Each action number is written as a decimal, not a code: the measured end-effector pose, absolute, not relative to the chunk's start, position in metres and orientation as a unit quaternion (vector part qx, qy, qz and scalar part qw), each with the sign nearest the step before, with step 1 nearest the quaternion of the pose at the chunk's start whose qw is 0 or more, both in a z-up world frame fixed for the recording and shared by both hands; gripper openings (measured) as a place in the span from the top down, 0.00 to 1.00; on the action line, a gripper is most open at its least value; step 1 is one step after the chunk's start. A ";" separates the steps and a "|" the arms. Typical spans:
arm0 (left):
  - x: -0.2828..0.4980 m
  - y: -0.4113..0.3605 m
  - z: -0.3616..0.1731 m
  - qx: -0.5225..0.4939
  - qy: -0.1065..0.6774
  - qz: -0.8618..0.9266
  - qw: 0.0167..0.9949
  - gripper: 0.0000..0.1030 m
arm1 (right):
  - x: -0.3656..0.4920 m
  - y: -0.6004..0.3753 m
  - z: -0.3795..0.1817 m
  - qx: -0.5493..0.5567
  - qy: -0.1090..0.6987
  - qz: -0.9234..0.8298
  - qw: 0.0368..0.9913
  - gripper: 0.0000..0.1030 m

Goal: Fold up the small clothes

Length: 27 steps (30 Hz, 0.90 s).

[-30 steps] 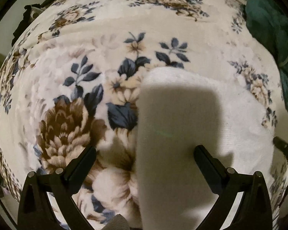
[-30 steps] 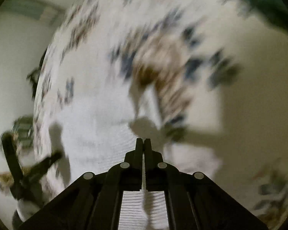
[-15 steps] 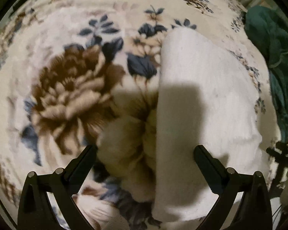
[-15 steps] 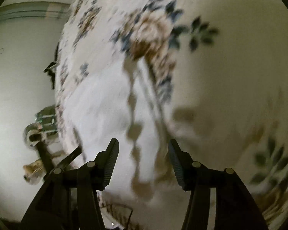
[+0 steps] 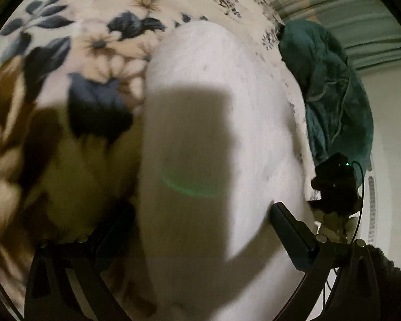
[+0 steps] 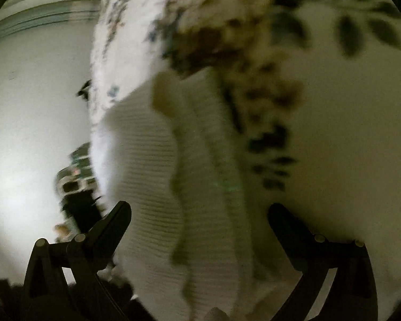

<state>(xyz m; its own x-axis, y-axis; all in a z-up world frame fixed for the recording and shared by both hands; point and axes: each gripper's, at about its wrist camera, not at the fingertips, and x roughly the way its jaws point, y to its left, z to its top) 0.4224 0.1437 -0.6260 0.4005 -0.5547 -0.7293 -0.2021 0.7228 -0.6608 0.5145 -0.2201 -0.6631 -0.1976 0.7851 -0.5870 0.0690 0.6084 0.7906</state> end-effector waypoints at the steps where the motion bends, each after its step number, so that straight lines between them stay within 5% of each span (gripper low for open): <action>1: 0.425 0.146 -0.627 -0.358 0.531 -0.118 0.759 0.00 | 0.515 -0.214 -0.663 0.304 0.704 0.333 0.549 0.00; 6: 0.432 0.152 -0.628 -0.378 0.523 -0.130 0.753 0.00 | 0.498 -0.162 -0.668 0.277 0.712 0.389 0.514 0.00; 8: 0.426 0.162 -0.626 -0.404 0.510 -0.134 0.748 0.44 | 0.497 -0.148 -0.666 0.276 0.706 0.393 0.520 0.02; 9: 0.432 0.164 -0.626 -0.414 0.515 -0.134 0.738 0.73 | 0.496 -0.147 -0.665 0.288 0.701 0.392 0.523 0.24; 10: 0.434 0.168 -0.624 -0.426 0.513 -0.132 0.733 0.74 | 0.494 -0.149 -0.664 0.297 0.699 0.382 0.526 0.49; 11: 0.437 0.169 -0.621 -0.431 0.514 -0.135 0.729 0.75 | 0.492 -0.153 -0.663 0.307 0.696 0.373 0.532 0.62; 13: 0.447 0.165 -0.611 -0.425 0.523 -0.143 0.725 0.76 | 0.488 -0.156 -0.651 0.313 0.680 0.366 0.552 0.67; 20: 0.520 0.150 -0.558 -0.365 0.533 -0.171 0.744 0.76 | 0.502 -0.170 -0.599 0.331 0.645 0.339 0.599 0.71; 27: 0.657 0.128 -0.527 -0.301 0.537 -0.196 0.763 0.76 | 0.603 -0.192 -0.564 0.372 0.596 0.298 0.646 0.71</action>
<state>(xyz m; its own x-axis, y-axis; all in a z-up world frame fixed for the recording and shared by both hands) 0.6566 0.1280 -0.5271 0.3460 -0.6227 -0.7018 -0.0245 0.7418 -0.6702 0.6032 -0.1923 -0.5639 0.1119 0.8279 -0.5496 0.0584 0.5466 0.8353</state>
